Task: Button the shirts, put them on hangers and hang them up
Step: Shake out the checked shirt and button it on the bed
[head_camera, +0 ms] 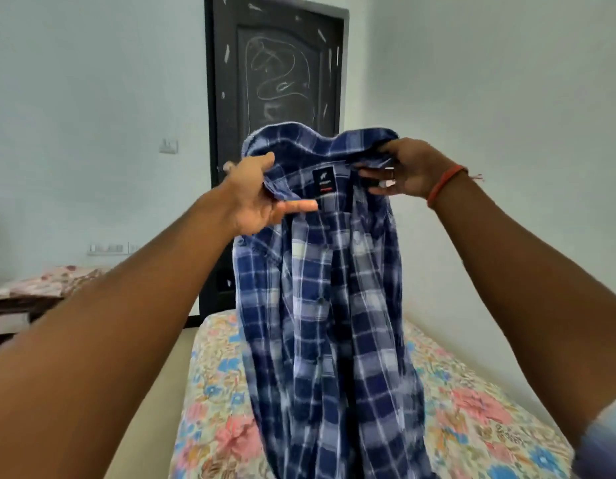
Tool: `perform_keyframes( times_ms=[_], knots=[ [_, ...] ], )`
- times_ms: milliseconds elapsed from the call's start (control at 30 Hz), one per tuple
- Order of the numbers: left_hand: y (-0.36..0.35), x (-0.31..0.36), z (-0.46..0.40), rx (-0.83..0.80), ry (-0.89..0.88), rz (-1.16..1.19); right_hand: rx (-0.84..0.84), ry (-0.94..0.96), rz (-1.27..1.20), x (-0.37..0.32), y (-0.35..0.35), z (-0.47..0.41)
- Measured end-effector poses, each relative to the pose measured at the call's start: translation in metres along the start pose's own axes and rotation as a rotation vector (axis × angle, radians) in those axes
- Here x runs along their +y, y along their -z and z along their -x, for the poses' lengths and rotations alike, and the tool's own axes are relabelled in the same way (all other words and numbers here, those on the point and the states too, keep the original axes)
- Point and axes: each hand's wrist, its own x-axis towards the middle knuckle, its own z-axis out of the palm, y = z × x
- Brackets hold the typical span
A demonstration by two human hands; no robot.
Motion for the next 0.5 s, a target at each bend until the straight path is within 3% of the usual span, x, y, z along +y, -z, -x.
perform_keyframes(
  times_ms=[167,300,367,433,500],
  knots=[
    [0.029,-0.125,-0.037,0.021,0.217,-0.523,-0.12,-0.161,0.268,0.147,-0.042,-0.014],
    [0.079,-0.29,-0.02,0.078,0.396,-0.99,-0.249,-0.363,0.648,0.339,-0.058,0.016],
    [0.086,-0.374,0.016,0.026,0.479,-1.162,-0.327,-0.455,0.831,0.433,-0.064,0.059],
    [0.084,-0.436,0.057,0.082,0.529,-1.158,-0.278,-0.469,0.864,0.49,-0.071,0.109],
    [0.081,-0.478,0.085,0.212,0.459,-1.174,-0.122,-0.404,0.848,0.516,-0.075,0.147]
  ],
)
